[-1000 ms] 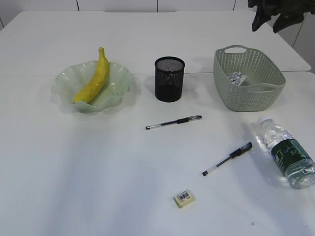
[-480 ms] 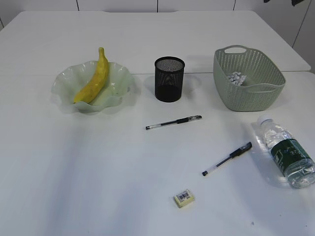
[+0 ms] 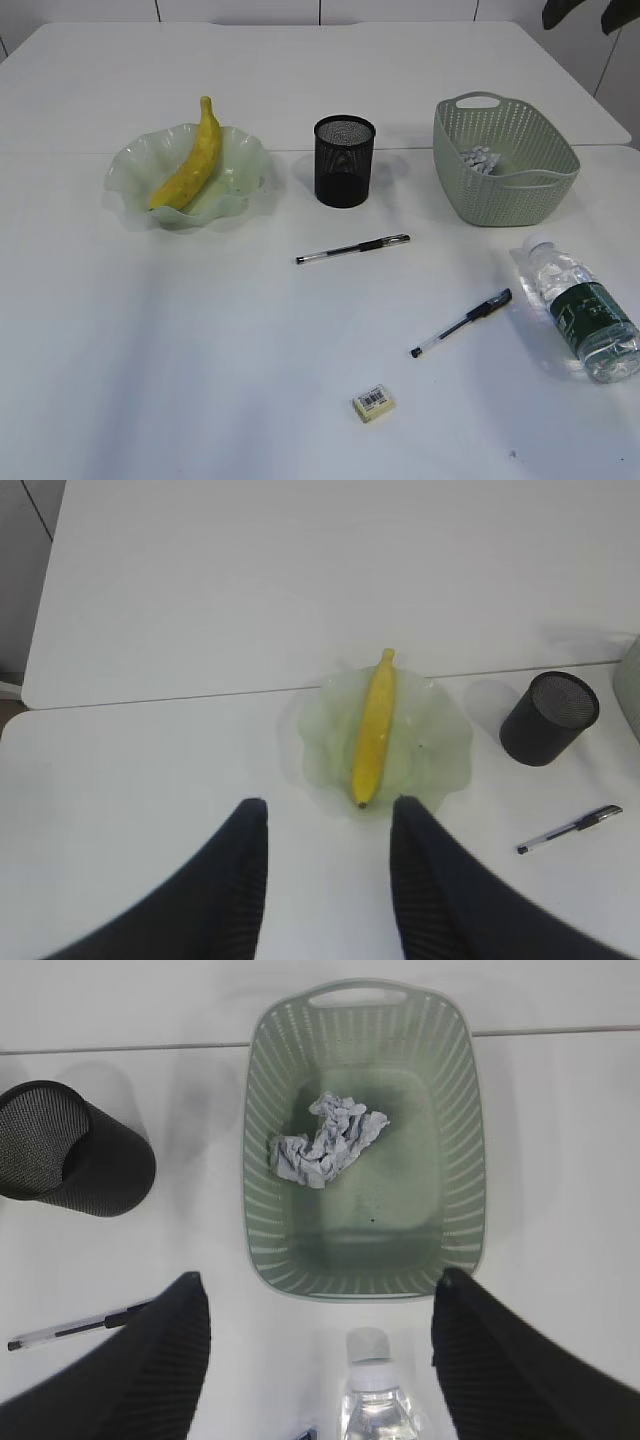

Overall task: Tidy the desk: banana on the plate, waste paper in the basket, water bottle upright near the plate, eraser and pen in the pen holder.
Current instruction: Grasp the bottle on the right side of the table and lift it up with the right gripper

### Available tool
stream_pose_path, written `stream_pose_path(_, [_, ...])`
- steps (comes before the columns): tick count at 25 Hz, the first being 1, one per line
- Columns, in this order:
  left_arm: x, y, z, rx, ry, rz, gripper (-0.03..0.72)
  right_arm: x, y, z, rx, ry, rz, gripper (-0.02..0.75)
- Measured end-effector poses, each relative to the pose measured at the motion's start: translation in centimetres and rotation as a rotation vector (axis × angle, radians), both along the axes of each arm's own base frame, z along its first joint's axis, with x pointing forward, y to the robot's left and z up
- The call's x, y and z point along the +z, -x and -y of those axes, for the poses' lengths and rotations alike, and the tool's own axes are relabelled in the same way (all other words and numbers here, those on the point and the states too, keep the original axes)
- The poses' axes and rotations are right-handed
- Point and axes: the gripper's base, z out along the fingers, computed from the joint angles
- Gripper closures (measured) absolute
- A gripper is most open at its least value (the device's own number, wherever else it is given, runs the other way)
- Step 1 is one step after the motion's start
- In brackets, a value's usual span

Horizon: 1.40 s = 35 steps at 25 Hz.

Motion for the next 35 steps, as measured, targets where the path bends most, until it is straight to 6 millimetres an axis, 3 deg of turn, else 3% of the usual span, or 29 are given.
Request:
stream_pose_path(10, [0.0, 0.0, 0.0, 0.000, 0.000, 0.000, 0.402, -1.7, 0.8, -0.1, 0.016, 0.003, -0.076, 0.224])
stream_pose_path(20, [0.0, 0.0, 0.0, -0.001, 0.002, 0.000, 0.402, -2.0, 2.7, 0.0, 0.063, 0.046, -0.114, 0.224])
stream_pose_path(35, [0.0, 0.0, 0.0, -0.004, -0.002, 0.000, 0.402, -8.6, 5.2, 0.1, 0.083, 0.052, -0.359, 0.218])
